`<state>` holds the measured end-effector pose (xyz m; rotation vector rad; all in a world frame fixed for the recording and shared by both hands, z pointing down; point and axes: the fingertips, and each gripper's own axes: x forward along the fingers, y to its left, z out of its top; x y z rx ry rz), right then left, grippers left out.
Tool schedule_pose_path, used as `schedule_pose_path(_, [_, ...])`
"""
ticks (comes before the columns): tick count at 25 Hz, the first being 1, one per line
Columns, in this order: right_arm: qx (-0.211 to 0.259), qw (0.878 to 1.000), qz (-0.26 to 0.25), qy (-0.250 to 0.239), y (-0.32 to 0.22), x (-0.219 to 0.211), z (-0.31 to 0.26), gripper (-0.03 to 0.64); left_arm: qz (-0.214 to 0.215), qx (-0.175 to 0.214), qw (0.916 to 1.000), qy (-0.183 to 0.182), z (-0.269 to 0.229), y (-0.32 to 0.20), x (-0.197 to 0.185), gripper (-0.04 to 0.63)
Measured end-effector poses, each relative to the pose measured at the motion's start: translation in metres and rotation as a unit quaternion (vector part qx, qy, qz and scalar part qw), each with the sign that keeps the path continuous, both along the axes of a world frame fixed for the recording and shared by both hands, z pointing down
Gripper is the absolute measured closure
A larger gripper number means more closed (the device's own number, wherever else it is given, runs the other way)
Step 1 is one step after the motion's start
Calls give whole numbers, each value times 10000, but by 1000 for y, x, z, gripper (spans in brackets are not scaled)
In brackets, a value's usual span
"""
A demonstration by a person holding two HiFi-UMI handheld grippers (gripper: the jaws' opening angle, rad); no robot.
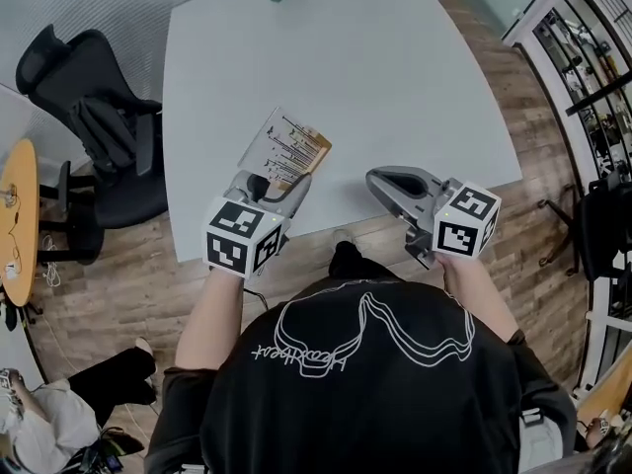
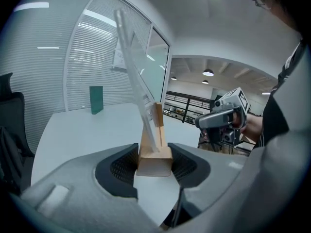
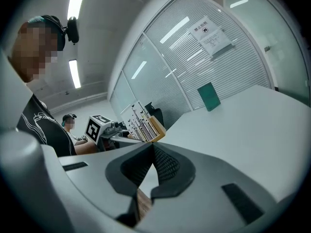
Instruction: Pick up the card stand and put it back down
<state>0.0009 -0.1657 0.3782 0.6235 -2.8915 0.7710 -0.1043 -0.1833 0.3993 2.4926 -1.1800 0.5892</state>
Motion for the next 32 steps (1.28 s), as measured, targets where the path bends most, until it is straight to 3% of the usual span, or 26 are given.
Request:
schedule_pose_path(16, [-381, 9991, 112, 173, -81, 20, 30, 609, 85, -484, 9977, -459, 83, -94, 3, 400])
schedule_pose_path(32, [-738, 9967, 231, 242, -111, 35, 56, 609, 288, -867, 9914, -934, 165, -119, 11, 400])
